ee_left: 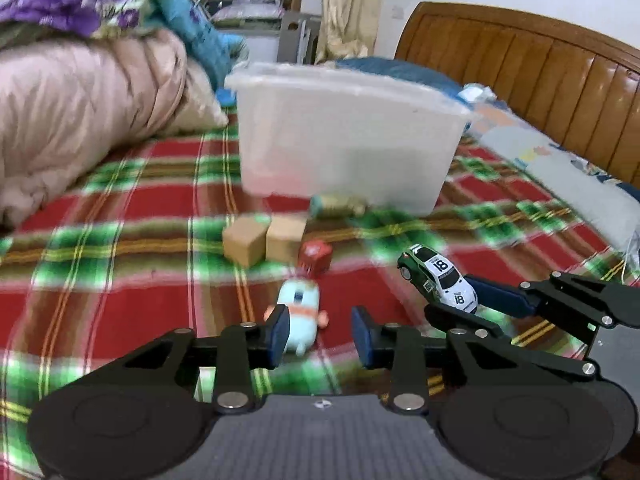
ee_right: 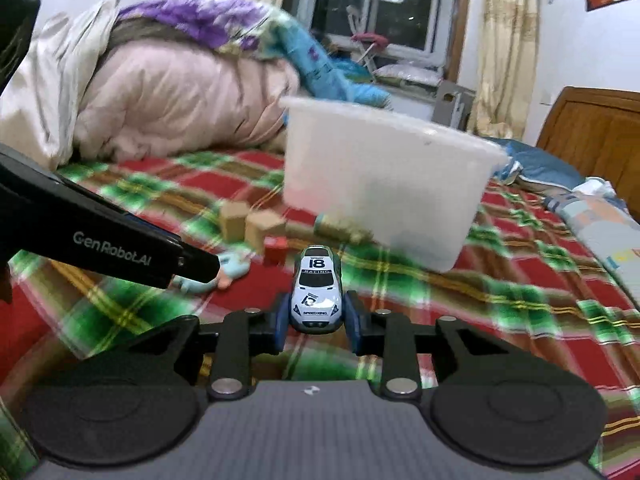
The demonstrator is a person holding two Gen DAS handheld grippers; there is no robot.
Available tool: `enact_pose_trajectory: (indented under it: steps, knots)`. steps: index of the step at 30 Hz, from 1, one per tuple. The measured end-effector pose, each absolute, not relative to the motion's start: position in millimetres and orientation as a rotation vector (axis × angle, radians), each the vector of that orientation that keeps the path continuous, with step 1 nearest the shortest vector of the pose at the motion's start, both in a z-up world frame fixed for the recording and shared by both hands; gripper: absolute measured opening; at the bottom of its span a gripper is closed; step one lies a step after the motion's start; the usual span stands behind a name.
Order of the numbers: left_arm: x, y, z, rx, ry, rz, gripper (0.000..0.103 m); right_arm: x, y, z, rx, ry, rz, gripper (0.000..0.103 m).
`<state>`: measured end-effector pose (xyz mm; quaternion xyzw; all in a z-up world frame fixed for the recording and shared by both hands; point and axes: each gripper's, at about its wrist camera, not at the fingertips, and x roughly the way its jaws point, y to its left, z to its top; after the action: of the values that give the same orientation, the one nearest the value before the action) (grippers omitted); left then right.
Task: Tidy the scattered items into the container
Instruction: 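Carry the blue figure and white car over the bin and release both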
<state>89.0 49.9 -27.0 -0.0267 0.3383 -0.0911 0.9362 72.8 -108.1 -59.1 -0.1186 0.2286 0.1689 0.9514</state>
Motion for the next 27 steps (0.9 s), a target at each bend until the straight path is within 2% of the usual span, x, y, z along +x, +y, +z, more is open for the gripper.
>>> enact_pose_trajectory:
  steps: [9,10,11,12,17,18,19,23,27]
  knots:
    - [110.0,45.7,-61.0,-0.021,0.783,-0.146,0.042,77.9,-114.8,-61.7,-0.199,0.484,0.332,0.032]
    - [110.5,46.2,-65.3,-0.026,0.787,-0.152,0.039,77.5,-115.2,-62.4,-0.200,0.485,0.331,0.032]
    - [109.6,47.1,-66.0,-0.029,0.781,-0.159,0.033,77.5,-115.5,-62.6,-0.201,0.486,0.329,0.032]
    - [108.7,48.7,-64.5,-0.041,0.779,-0.169,0.032,77.7,-116.7,-62.5,-0.199,0.485,0.326,0.032]
    - [104.8,52.7,-29.9,-0.042,0.701,-0.183,0.031,82.7,-122.4,-53.9,-0.185,0.457,0.311,0.032]
    - [105.7,53.0,-19.8,-0.039,0.680,-0.187,0.023,84.5,-123.8,-49.5,-0.180,0.446,0.307,0.032]
    - [107.1,53.0,-10.5,-0.036,0.662,-0.192,0.021,86.4,-125.1,-45.0,-0.176,0.434,0.305,0.032]
    - [116.8,47.2,21.2,-0.006,0.589,-0.213,0.021,96.0,-127.6,-22.9,-0.170,0.374,0.292,0.032]
    - [121.9,42.9,28.1,0.007,0.565,-0.220,0.021,104.0,-129.7,-9.8,-0.155,0.337,0.282,0.032]
